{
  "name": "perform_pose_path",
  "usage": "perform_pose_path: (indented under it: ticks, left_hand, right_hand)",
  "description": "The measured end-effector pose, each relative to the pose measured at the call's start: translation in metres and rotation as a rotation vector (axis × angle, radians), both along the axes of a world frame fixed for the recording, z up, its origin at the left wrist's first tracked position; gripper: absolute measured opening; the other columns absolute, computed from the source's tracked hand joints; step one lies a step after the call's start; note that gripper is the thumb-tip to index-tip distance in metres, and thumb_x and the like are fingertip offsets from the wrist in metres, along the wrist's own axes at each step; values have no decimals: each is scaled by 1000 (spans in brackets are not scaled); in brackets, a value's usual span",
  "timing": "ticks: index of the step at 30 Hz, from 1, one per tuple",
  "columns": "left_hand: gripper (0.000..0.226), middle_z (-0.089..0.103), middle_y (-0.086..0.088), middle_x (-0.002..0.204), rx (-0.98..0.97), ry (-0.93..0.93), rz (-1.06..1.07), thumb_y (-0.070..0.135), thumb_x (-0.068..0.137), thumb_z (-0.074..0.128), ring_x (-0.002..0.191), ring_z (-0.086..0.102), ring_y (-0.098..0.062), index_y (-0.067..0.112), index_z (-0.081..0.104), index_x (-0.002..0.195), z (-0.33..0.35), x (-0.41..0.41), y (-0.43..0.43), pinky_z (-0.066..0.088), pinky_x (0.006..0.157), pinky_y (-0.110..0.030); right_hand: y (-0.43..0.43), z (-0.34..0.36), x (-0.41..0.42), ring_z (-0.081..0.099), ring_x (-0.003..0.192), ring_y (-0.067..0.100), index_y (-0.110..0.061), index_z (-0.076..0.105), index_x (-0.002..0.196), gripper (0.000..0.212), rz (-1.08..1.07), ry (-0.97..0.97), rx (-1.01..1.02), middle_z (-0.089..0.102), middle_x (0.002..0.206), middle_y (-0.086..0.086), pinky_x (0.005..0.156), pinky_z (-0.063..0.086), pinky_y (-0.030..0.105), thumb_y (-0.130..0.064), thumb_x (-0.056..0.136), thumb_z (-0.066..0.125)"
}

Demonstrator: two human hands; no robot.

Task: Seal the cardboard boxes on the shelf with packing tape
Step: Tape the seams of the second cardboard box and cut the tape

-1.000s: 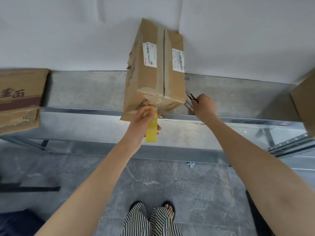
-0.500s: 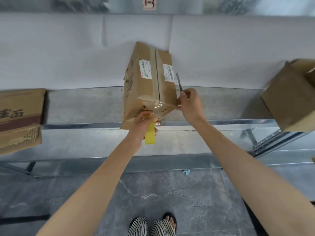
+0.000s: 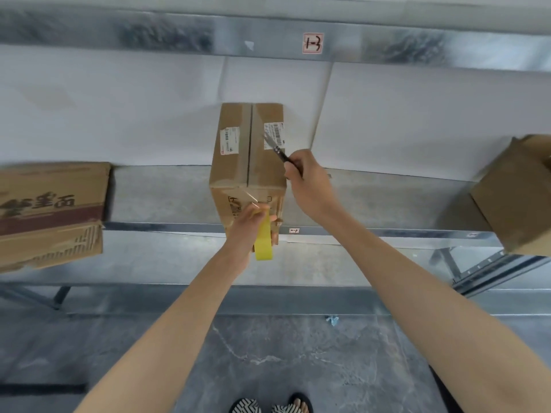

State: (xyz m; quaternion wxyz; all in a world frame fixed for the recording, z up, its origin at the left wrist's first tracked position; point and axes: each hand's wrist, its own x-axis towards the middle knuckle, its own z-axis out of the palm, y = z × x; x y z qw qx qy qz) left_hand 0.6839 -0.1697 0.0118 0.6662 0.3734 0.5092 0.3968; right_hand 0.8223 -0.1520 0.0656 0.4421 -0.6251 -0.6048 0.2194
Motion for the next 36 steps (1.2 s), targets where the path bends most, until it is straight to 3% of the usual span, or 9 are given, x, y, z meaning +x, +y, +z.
perform_pose_path:
  ticks: [3, 10, 18, 22, 27, 31, 36]
  left_hand:
    - [12, 68, -12, 104, -13, -7, 9, 15, 97, 48, 47, 58, -18, 19, 59, 96, -7, -10, 0, 48, 51, -27]
    - [10, 69, -5, 99, -44, 43, -11, 18, 98, 48, 49, 60, -15, 21, 58, 96, -23, -30, -3, 49, 52, -27]
    - [9, 65, -12, 112, -88, 37, -10, 18, 98, 49, 59, 58, -21, 19, 57, 104, -34, -36, -11, 49, 60, -31]
    - [28, 65, -11, 112, -64, 47, -34, 18, 100, 44, 61, 59, -19, 27, 47, 126, -33, -36, -12, 50, 62, -32]
    - [43, 66, -6, 108, -50, 54, -52, 17, 100, 44, 59, 60, -18, 30, 37, 140, -31, -38, -13, 51, 61, -31]
    - [46, 67, -7, 106, -56, 45, -59, 15, 99, 44, 59, 60, -18, 30, 36, 142, -30, -36, -12, 51, 59, -31]
    - [46, 65, -12, 112, -55, 42, -59, 15, 99, 44, 63, 59, -21, 29, 37, 143, -30, -37, -10, 49, 67, -33]
  right_hand:
    - [7, -1, -17, 51, 67, 14, -18, 46, 100, 7, 32, -129, 39, 59, 81, 1, 57, 36, 31, -25, 98, 43]
    - [18, -15, -24, 51, 75, 24, -7, 48, 105, 17, 74, -381, -15, 54, 85, 4, 63, 35, 33, -23, 99, 44]
    - [23, -20, -21, 54, 81, 28, -5, 47, 106, 16, 70, -476, 4, 60, 98, 13, 66, 29, 30, -19, 98, 45]
    - [21, -16, -20, 55, 86, 29, -5, 49, 110, 20, 74, -491, -23, 61, 102, 13, 66, 28, 30, -20, 99, 42]
    - [10, -10, -17, 53, 98, 28, -3, 53, 119, 27, 103, -412, -64, 59, 112, 14, 80, 40, 36, -14, 100, 38]
    - [-10, -12, -19, 46, 83, 18, -4, 53, 114, 23, 78, -272, -67, 55, 99, 7, 67, 31, 27, -12, 99, 37]
    - [-41, -22, -20, 48, 60, -6, -16, 60, 96, 13, 99, -90, -102, 52, 71, -17, 53, 33, 10, -26, 96, 51]
